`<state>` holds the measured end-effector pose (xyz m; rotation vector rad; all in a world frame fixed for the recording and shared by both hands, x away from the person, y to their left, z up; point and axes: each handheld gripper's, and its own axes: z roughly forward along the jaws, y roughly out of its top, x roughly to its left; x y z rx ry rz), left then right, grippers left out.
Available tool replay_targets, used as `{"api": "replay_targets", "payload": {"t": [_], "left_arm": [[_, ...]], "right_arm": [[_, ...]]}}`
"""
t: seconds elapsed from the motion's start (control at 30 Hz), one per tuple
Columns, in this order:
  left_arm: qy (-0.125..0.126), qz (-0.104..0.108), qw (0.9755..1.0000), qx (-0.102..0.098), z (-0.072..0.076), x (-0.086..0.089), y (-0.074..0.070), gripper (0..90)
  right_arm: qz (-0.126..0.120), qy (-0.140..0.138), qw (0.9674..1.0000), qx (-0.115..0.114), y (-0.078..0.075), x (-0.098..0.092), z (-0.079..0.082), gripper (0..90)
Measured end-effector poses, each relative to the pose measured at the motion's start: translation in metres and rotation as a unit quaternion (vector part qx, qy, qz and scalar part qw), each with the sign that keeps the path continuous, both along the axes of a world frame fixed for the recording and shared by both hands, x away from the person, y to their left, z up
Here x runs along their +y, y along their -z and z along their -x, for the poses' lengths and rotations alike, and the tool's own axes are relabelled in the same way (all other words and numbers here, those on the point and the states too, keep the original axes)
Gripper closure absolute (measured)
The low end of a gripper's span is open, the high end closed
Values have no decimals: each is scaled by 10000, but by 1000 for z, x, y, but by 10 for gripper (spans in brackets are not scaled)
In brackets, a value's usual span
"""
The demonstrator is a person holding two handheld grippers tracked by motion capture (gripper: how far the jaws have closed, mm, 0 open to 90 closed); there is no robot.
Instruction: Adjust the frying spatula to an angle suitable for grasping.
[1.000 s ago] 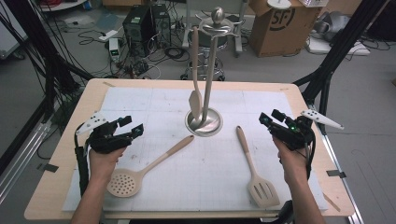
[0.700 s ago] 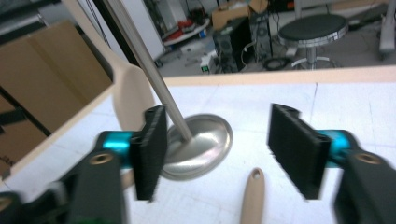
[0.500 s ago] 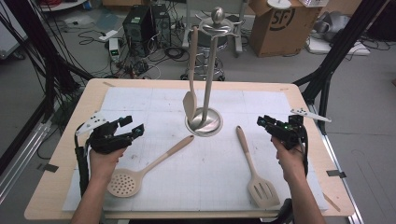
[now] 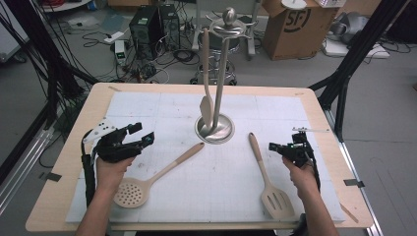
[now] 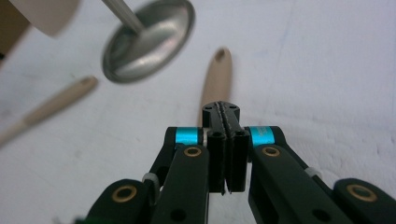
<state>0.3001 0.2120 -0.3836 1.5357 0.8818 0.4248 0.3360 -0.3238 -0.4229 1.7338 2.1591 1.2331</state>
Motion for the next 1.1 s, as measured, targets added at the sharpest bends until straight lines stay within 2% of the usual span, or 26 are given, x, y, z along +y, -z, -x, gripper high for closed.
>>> {"api": "replay_targets", "payload": {"t": [0.13, 0.2, 0.37, 0.4, 0.6, 0.67, 0.77, 0.83, 0.87, 0.93, 0.97, 1.07, 1.1], "left_arm": [[-40, -33, 10000, -1, 0, 2, 0, 322], [-49, -32, 10000, -21, 0, 3, 0, 322], [-44, -34, 10000, -28, 0, 3, -1, 322], [-44, -46, 10000, -28, 0, 3, -1, 322], [-45, -40, 10000, -59, 0, 3, -3, 323], [-40, -49, 10000, -69, 0, 3, -3, 323], [-34, -46, 10000, -63, 0, 3, -3, 323], [-32, -34, 10000, -59, 0, 3, -3, 323], [-30, -29, 10000, -56, 0, 3, -4, 324], [-33, -27, 10000, -65, 0, 4, -4, 324], [-35, -34, 10000, -65, 0, 4, -4, 324], [-21, -18, 10000, -62, 0, 4, -4, 325], [-16, -16, 10000, -71, 0, 4, -4, 325]], "right_arm": [[203, -176, 9992, 302, 9, 8, -6, 894], [294, -155, 9983, 482, 13, 11, -8, 895], [421, -273, 9959, 746, 22, 20, -14, 894], [563, -273, 9956, 701, 21, 22, -14, 895], [673, -406, 9944, 710, 19, 34, -19, 895], [835, -491, 9927, 716, 16, 39, -20, 895], [843, -733, 9912, 715, 16, 50, -23, 895], [999, -835, 9890, 697, 14, 56, -24, 895], [912, -879, 9894, 708, 14, 59, -24, 895], [921, -1007, 9885, 653, 15, 66, -23, 895], [1001, -1027, 9878, 610, 14, 68, -23, 894], [854, -1117, 9879, 647, 14, 71, -22, 894], [898, -1143, 9876, 596, 14, 71, -22, 894]]}}
